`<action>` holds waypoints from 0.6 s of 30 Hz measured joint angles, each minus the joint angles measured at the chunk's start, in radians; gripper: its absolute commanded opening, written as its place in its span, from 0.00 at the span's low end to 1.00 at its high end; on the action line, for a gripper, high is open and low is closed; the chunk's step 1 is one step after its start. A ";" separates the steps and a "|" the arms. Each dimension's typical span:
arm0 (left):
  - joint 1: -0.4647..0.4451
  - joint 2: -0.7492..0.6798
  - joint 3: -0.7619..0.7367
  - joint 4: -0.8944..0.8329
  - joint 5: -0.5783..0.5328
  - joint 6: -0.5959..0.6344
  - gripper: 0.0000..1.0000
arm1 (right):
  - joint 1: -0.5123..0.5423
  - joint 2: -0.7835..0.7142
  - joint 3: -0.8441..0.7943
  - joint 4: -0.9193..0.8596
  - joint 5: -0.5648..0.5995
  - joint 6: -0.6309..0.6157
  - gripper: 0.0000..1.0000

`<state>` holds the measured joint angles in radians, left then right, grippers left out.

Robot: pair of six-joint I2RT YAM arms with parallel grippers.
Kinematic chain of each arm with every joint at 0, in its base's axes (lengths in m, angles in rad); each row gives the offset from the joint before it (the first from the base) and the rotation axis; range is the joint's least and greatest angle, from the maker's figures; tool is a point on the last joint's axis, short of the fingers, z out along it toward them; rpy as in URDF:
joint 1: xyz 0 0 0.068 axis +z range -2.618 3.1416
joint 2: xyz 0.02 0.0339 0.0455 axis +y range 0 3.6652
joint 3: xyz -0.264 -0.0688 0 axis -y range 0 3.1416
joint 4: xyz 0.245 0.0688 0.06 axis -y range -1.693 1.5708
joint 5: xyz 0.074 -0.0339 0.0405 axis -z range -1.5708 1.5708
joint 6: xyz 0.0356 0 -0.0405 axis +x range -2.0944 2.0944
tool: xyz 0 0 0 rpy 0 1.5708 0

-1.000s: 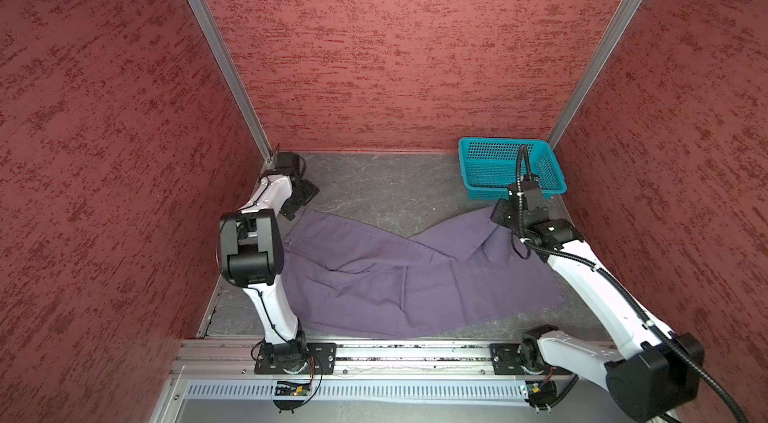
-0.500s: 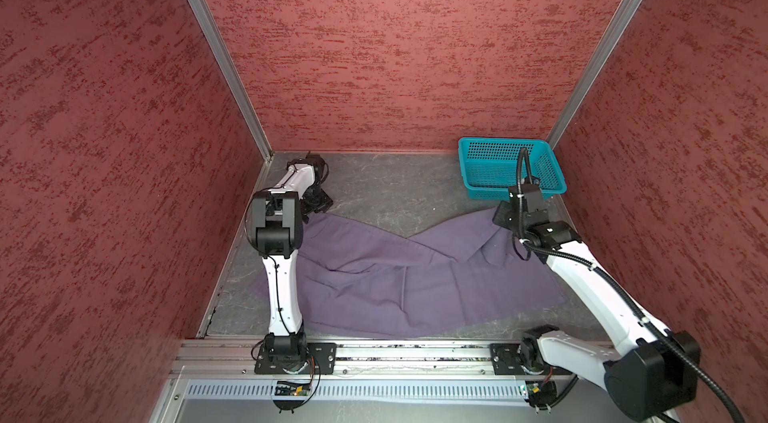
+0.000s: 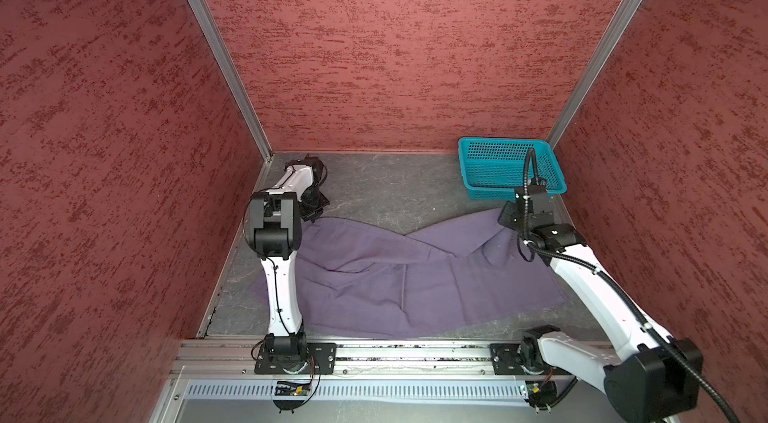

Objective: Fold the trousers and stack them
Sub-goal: 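Pull the waistband away from the robot with the left gripper, straightening the trousers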

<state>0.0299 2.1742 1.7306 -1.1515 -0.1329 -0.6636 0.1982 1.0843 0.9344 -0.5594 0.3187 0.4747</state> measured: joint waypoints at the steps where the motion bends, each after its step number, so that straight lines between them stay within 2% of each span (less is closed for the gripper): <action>1: 0.011 -0.039 -0.028 0.001 0.002 0.001 0.00 | -0.008 -0.022 0.000 -0.010 0.000 0.000 0.02; 7: 0.116 -0.378 -0.214 0.050 0.032 0.021 0.00 | -0.044 -0.146 0.000 -0.080 0.016 0.013 0.02; 12: 0.253 -0.661 -0.379 0.109 0.081 0.029 0.00 | -0.053 -0.220 -0.001 -0.159 0.032 0.040 0.02; 15: 0.315 -0.723 -0.454 0.124 0.117 0.032 0.00 | -0.053 -0.249 -0.001 -0.198 0.034 0.052 0.03; 18: 0.346 -0.719 -0.495 0.130 0.153 0.036 0.00 | -0.053 -0.260 -0.001 -0.218 0.034 0.053 0.03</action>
<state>0.3763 1.4548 1.2358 -1.0210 0.0204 -0.6277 0.1448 0.8246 0.9337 -0.7776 0.3527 0.5278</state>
